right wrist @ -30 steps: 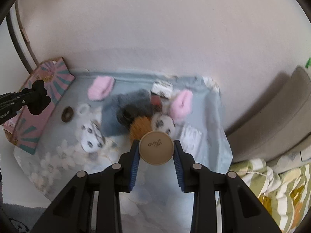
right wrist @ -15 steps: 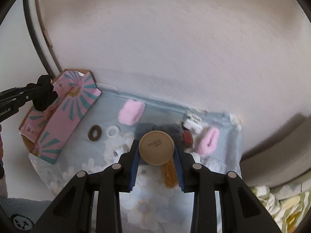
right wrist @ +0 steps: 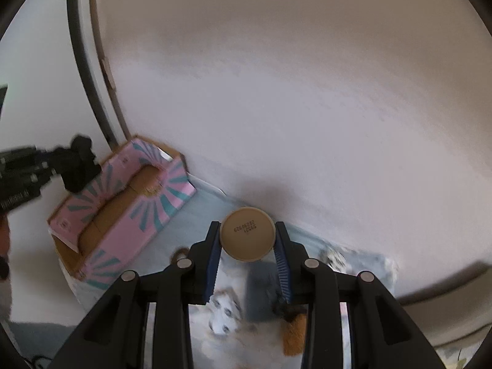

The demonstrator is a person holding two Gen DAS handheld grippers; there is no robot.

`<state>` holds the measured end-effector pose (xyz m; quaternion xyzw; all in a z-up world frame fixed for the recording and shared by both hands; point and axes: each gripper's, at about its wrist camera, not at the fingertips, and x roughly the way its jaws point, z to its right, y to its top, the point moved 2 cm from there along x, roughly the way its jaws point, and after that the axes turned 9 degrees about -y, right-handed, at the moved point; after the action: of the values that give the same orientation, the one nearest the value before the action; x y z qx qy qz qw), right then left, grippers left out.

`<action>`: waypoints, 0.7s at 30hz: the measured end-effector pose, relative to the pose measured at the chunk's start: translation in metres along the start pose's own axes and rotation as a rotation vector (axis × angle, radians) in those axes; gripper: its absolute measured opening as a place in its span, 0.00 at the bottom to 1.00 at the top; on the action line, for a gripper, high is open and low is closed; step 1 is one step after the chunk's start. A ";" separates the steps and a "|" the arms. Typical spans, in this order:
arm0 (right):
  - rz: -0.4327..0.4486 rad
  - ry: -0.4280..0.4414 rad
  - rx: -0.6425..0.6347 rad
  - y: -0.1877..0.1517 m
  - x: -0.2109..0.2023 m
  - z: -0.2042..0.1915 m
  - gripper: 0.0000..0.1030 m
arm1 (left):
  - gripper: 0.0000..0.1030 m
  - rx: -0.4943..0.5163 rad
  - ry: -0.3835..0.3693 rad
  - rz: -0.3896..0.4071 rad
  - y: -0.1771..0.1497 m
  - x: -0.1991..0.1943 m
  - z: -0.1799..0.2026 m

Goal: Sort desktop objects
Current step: 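Carry the black hair tie and wooden lid over the cardboard box with both grippers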

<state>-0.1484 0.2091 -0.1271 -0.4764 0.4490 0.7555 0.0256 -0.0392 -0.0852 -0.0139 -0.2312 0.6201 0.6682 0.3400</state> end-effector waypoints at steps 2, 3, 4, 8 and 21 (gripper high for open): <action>0.006 0.022 -0.020 0.010 0.002 -0.010 0.30 | 0.18 -0.018 0.007 -0.009 -0.002 0.001 -0.010; 0.008 0.031 -0.045 0.016 0.003 -0.018 0.30 | 0.18 -0.025 0.011 -0.012 -0.004 0.002 -0.014; 0.011 0.033 -0.066 0.020 0.004 -0.026 0.30 | 0.18 -0.032 0.016 -0.015 -0.006 0.002 -0.019; 0.008 0.079 -0.162 0.045 0.010 -0.058 0.30 | 0.18 -0.070 0.034 -0.033 -0.016 0.008 -0.038; -0.197 0.263 -0.442 0.076 0.096 -0.186 0.30 | 0.18 -0.114 0.111 -0.114 -0.060 0.043 -0.083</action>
<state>-0.1069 -0.0041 -0.1748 -0.6057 0.2240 0.7608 -0.0641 -0.0326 -0.1595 -0.0961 -0.3216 0.5849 0.6681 0.3287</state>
